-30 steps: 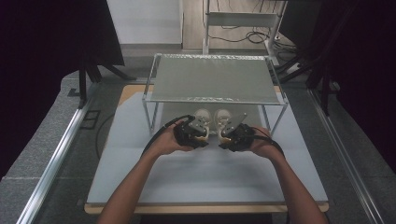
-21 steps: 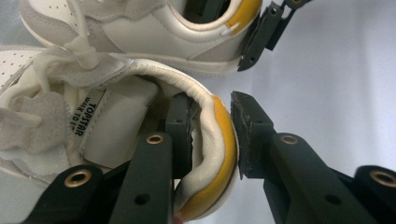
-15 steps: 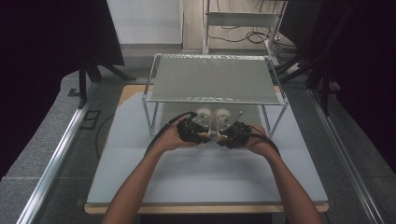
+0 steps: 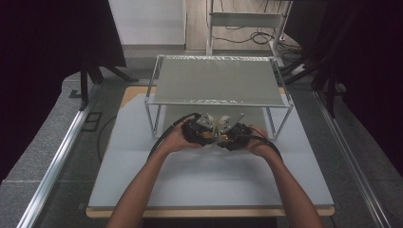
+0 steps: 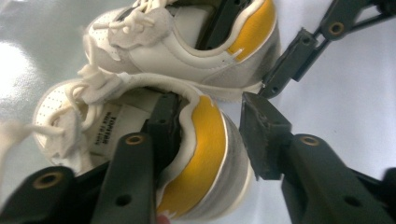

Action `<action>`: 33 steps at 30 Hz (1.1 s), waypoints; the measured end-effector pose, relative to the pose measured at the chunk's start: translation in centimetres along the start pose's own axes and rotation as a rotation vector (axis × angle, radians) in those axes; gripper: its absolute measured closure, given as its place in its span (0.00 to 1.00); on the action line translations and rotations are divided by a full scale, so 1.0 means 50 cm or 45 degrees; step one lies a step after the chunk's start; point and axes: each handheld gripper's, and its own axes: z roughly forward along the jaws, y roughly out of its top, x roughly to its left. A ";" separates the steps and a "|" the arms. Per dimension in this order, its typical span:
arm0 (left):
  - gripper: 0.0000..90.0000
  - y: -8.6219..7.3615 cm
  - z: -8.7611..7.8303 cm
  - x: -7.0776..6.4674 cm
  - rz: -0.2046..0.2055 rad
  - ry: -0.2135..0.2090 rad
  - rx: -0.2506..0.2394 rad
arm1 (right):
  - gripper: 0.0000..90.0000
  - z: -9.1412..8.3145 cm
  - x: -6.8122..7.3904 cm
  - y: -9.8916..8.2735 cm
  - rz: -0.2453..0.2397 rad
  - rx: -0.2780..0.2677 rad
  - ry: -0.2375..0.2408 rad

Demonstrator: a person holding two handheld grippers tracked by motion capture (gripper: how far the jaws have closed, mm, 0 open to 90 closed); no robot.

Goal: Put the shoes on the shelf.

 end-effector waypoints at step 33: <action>0.33 -0.024 -0.099 -0.083 -0.020 0.256 -0.234 | 0.38 -0.065 0.098 0.005 -0.114 -0.215 -0.370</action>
